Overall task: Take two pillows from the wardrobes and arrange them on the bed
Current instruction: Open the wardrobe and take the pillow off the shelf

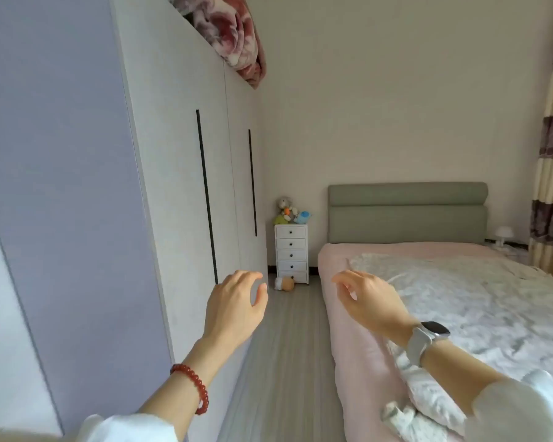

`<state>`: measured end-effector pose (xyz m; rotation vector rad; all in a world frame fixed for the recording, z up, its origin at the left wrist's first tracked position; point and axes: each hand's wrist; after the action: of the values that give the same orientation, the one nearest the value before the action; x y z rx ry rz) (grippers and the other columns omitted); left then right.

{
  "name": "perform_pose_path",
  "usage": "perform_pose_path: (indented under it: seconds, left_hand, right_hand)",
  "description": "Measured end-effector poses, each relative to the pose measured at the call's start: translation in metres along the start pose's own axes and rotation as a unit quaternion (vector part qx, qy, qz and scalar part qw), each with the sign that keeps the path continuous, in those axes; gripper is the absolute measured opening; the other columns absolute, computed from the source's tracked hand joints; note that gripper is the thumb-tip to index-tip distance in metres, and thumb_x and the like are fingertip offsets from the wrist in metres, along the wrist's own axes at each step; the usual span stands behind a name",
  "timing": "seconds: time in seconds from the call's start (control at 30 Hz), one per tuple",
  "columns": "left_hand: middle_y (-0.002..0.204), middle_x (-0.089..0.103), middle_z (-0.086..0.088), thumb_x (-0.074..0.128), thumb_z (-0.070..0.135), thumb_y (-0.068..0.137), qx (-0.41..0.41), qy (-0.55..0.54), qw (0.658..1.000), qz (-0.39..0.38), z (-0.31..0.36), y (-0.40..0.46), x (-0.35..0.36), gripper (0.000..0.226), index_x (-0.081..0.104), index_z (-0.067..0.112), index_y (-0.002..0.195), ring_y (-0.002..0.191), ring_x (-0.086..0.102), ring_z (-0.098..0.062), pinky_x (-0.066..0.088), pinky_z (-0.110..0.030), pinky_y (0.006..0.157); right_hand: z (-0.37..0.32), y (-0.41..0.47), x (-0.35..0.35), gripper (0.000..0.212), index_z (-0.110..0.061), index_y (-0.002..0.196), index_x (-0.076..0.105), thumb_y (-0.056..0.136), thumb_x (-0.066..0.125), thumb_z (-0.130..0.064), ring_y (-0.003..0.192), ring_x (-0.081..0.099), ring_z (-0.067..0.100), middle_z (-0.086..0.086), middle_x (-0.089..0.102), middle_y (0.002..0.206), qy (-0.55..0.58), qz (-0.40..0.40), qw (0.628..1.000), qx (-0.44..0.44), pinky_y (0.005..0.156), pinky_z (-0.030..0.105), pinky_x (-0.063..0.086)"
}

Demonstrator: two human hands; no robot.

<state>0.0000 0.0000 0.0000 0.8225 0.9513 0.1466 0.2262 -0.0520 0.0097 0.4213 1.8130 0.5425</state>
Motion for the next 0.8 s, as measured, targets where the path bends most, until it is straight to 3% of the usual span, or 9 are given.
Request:
perform_pose_path:
  seconds: [0.1,0.27,0.47,0.6,0.8]
  left_hand:
    - [0.104,0.069,-0.004,0.054,0.021,0.087,-0.006,-0.019,0.999,0.043,-0.024,0.058,0.034,0.021,0.064,0.012,0.103,0.094,0.063,-0.024,0.045,-0.032,0.078]
    - [0.100,0.069,-0.004,0.053,0.022,0.087,-0.015,-0.016,1.000,0.021,-0.058,0.133,0.099,0.018,0.064,0.013,0.099,0.094,0.063,-0.022,0.045,-0.035,0.080]
    - [0.104,0.067,-0.002,0.051,0.022,0.088,-0.031,0.003,0.999,0.020,-0.112,0.220,0.189,0.019,0.063,0.015,0.101,0.096,0.062,-0.021,0.045,-0.032,0.077]
    - [0.105,0.067,-0.001,0.051,0.022,0.088,-0.063,0.038,0.996,0.051,-0.150,0.295,0.236,0.019,0.063,0.015,0.101,0.095,0.062,-0.021,0.046,-0.031,0.074]
    - [0.111,0.065,-0.007,0.049,0.018,0.088,-0.136,0.130,0.973,0.136,-0.218,0.413,0.265,0.025,0.061,0.011,0.108,0.098,0.060,-0.026,0.049,-0.036,0.076]
  right_hand:
    - [0.020,0.061,0.028,0.015,-0.019,0.089,0.060,0.087,0.045,-0.019,0.078,0.059,0.027,0.004,0.066,0.083,0.018,0.024,1.000,-0.006,0.061,0.034,0.046]
    - [0.059,0.144,0.081,0.019,-0.023,0.099,0.060,0.089,0.044,-0.020,0.084,0.059,0.021,-0.002,0.067,0.093,0.043,0.006,0.999,-0.025,0.062,0.028,0.039]
    - [0.117,0.252,0.164,0.023,-0.021,0.105,0.060,0.090,0.042,-0.020,0.090,0.061,0.023,0.000,0.067,0.103,0.071,-0.013,0.997,-0.035,0.068,0.034,0.049]
    - [0.157,0.346,0.216,0.025,-0.020,0.110,0.059,0.091,0.043,-0.018,0.087,0.062,0.023,0.002,0.067,0.104,0.100,-0.018,0.993,-0.065,0.065,0.027,0.041]
    - [0.172,0.498,0.286,0.026,-0.018,0.113,0.059,0.090,0.046,-0.015,0.082,0.061,0.016,0.004,0.066,0.105,0.187,-0.012,0.975,-0.119,0.070,0.031,0.051]
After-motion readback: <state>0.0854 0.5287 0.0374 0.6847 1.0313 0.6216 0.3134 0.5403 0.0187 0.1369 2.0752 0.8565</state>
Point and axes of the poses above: each hand's wrist, its own y-axis towards the middle knuckle, its own x-axis out of the palm, z = x × y
